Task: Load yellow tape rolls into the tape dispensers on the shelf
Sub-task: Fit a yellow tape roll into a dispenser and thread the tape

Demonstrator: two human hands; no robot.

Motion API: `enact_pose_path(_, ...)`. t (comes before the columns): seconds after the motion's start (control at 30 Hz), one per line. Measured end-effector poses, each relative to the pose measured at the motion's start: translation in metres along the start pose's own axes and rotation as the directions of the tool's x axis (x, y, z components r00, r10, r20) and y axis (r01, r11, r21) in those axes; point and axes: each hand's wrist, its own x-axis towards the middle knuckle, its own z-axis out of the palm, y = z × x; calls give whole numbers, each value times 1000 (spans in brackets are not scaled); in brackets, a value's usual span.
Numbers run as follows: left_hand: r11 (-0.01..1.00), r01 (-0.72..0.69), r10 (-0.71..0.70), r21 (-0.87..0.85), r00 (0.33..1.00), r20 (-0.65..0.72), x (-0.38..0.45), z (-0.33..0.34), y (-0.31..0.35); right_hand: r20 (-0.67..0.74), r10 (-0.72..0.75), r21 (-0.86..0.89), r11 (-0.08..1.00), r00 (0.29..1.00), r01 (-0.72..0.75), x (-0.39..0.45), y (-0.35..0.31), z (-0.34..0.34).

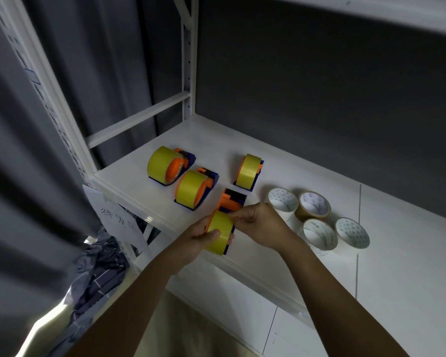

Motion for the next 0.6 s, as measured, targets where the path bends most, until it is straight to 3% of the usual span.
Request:
enact_pose_path(0.2,1000,3,-3,-14,1000,10,-1,0,0,41,-32,16,999,999,32,-3,-4,-3)
enact_pose_path(0.4,1000,7,-7,7,1000,6,0,0,-1,44,-93,-196,976,995,99,4,-5,-1)
enact_pose_path(0.53,1000,9,-8,6,1000,-21,-1,0,-4,55,-17,-18,1000,998,18,1,-5,-5)
enact_pose_path(0.6,1000,7,-6,7,1000,-18,-2,0,-4,58,-15,-11,1000,998,16,-1,-5,-6)
